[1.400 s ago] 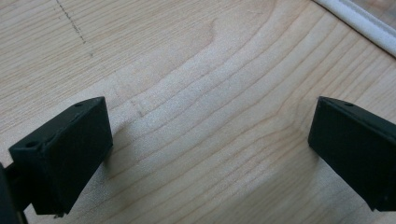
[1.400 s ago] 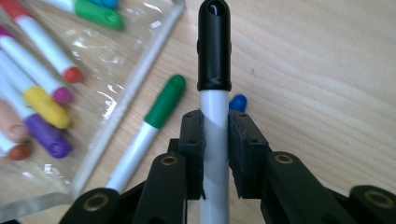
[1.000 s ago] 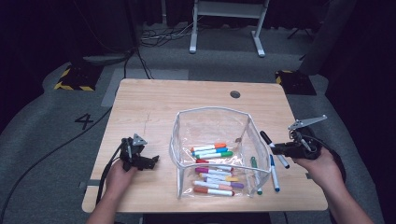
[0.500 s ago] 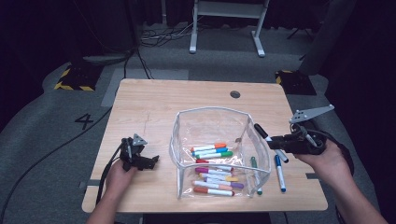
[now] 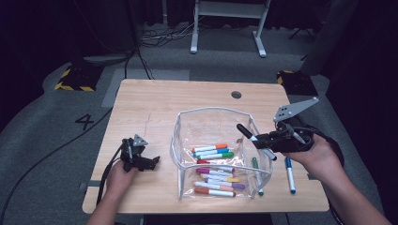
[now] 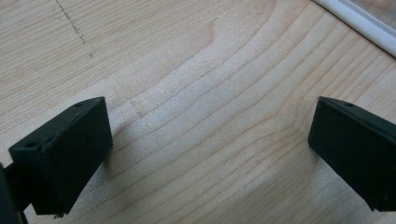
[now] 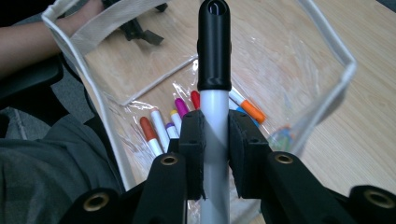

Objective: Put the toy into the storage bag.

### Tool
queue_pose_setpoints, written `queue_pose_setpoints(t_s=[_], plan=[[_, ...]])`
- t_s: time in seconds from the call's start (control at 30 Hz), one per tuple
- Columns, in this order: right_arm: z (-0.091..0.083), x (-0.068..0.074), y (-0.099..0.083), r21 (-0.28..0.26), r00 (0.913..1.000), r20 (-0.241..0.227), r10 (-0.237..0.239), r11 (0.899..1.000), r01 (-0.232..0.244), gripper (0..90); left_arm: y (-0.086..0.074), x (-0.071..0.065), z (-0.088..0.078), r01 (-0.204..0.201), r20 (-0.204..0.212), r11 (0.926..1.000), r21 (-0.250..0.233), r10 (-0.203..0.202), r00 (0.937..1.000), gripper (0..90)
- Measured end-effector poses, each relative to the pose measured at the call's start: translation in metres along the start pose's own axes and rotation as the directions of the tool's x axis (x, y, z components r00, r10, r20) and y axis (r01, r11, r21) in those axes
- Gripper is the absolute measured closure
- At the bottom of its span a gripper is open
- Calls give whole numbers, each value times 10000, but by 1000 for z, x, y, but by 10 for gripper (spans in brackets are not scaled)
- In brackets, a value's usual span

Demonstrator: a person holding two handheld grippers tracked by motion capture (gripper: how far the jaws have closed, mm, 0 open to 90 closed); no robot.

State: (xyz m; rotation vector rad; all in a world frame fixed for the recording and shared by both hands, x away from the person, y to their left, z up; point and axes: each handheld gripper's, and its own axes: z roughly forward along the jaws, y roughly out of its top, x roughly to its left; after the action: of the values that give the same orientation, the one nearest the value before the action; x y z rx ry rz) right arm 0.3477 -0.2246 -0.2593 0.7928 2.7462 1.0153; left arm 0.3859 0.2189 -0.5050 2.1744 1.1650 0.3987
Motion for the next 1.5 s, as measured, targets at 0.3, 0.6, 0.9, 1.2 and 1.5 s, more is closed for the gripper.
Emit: queue_pose_setpoints(t_s=[0.3,0.6,0.9,1.2,1.5], plan=[[22,17,27,562,9955,-496,-811,9949,839,762,0,0,0,-25,-3,10000,-13,25,10000,0],[57,28,46,1458,9874,-1015,-1212,9800,1353,762,0,0,0,-22,-2,10000,-15,22,10000,0],[94,35,47,2389,9795,-1512,-1332,9566,1670,762,0,0,0,-22,16,10000,3,22,10000,0],[120,33,42,3284,9773,-1763,-1174,9290,1708,762,0,0,0,-38,12,10000,-9,38,10000,0],[140,34,36,4046,9738,-1897,-1251,8937,1937,762,0,0,0,-58,33,10000,23,58,10000,0]])
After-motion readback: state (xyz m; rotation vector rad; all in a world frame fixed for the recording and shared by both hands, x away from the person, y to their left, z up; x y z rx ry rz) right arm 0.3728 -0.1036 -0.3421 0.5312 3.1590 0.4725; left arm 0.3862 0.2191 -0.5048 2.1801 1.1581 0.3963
